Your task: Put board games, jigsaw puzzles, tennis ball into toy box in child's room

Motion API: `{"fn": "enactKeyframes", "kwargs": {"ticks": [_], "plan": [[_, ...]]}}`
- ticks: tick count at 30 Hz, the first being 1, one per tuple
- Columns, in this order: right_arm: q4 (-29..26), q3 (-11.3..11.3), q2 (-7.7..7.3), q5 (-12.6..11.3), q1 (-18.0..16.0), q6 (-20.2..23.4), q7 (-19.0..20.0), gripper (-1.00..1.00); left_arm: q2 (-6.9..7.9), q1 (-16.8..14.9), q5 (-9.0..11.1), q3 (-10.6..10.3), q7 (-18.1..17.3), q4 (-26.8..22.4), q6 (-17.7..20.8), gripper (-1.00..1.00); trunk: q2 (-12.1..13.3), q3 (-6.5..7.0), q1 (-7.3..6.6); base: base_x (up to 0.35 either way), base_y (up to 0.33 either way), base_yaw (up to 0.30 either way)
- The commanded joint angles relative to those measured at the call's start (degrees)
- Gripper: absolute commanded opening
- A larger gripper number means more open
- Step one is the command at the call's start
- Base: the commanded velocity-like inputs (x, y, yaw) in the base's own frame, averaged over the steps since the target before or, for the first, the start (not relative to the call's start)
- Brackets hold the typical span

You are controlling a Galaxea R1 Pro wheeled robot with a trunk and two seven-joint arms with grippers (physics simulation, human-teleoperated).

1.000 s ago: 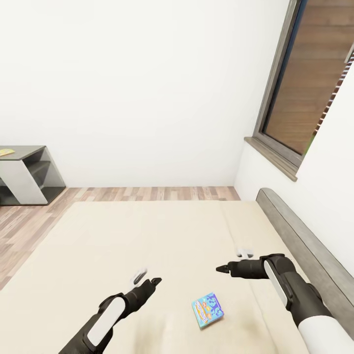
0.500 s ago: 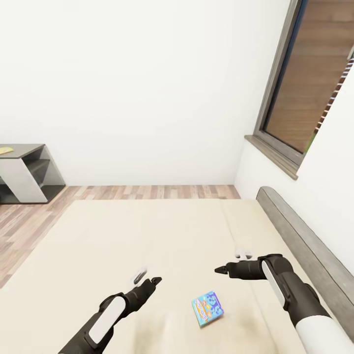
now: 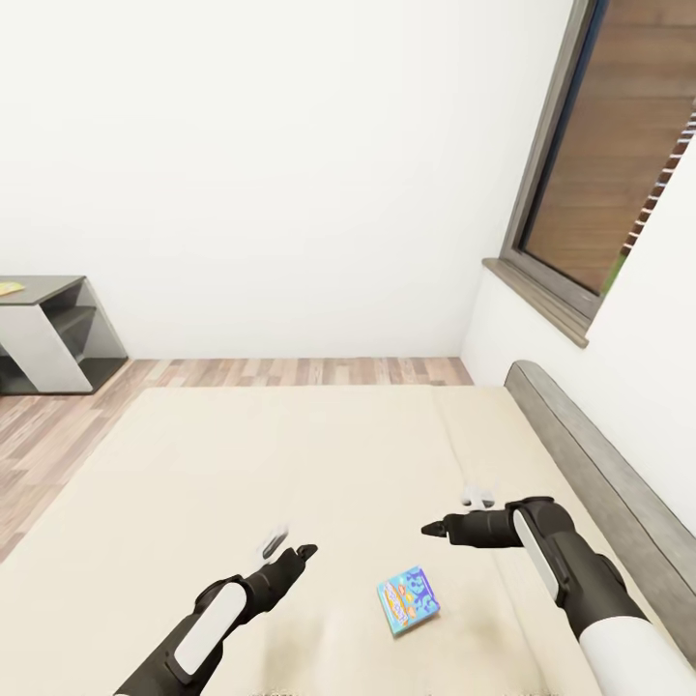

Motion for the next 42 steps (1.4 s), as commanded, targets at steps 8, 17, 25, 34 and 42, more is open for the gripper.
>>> {"fn": "enactKeyframes", "kwargs": {"ticks": [8,17,25,34,42], "plan": [[1.3,0.2,-0.01,-0.5,-1.1,2.2,-0.3,1.00,0.04,0.0,0.5,-0.2,0.4,-0.1,0.0,1.00,-0.1,-0.80,0.01,0.000,0.000,0.000],[7.0,0.2,0.13,-0.4,-4.7,3.0,-0.2,1.00,-0.05,-0.4,0.4,-0.2,-0.7,0.3,-0.1,1.00,-0.1,-1.64,0.01,0.000,0.000,0.000],[18.0,0.2,0.90,-0.1,-11.3,2.1,-0.2,1.00,-0.10,-2.6,0.5,0.0,-2.6,2.2,0.0,1.00,-0.1,-2.38,0.01,0.000,0.000,0.000],[27.1,0.2,1.13,0.0,-16.7,-1.0,-0.3,1.00,-0.42,-6.5,0.6,0.0,-7.8,6.7,0.5,1.00,-0.1,-3.21,0.01,0.000,0.000,0.000],[29.2,0.2,1.11,0.0,-18.4,-1.7,-0.2,1.00,-1.06,-8.6,0.6,0.1,-10.4,8.5,0.9,1.00,-0.1,-3.95,0.01,0.000,0.000,0.000]]}}
